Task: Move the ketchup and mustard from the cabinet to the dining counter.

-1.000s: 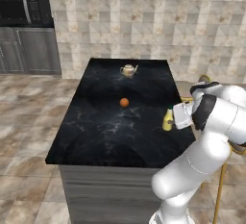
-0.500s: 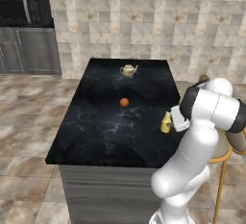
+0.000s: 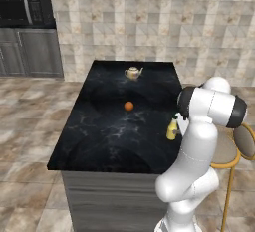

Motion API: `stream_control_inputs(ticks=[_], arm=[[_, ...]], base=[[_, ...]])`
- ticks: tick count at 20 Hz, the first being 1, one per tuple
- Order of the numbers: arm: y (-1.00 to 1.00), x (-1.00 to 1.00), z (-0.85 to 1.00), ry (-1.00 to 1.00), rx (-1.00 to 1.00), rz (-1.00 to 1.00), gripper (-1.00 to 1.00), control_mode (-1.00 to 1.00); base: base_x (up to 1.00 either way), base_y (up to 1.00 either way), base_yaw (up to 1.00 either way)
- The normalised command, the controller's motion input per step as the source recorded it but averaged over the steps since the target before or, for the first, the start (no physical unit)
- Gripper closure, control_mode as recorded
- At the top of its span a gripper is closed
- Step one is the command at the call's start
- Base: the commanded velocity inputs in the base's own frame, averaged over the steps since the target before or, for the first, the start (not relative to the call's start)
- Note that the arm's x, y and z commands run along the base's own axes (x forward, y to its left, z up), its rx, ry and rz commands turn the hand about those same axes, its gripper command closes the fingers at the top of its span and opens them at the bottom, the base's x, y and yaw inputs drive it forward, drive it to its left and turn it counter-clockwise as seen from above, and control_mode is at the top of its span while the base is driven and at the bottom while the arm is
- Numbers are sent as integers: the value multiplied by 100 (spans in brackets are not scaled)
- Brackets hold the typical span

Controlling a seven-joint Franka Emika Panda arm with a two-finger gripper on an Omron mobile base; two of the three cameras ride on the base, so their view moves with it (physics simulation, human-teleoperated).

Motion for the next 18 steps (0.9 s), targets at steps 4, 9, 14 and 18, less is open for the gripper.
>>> stream_control_inputs(ticks=[4, 9, 14, 18], arm=[[1, 3, -17, -1, 0, 4, 100, -100], [3, 3, -17, 0, 0, 4, 100, -100], [10, 0, -19, -1, 0, 3, -100, -100], [1, -1, -4, -6, 0, 3, -100, -100]], base=[[0, 0, 0], [0, 0, 0], [0, 0, 0], [0, 0, 0]])
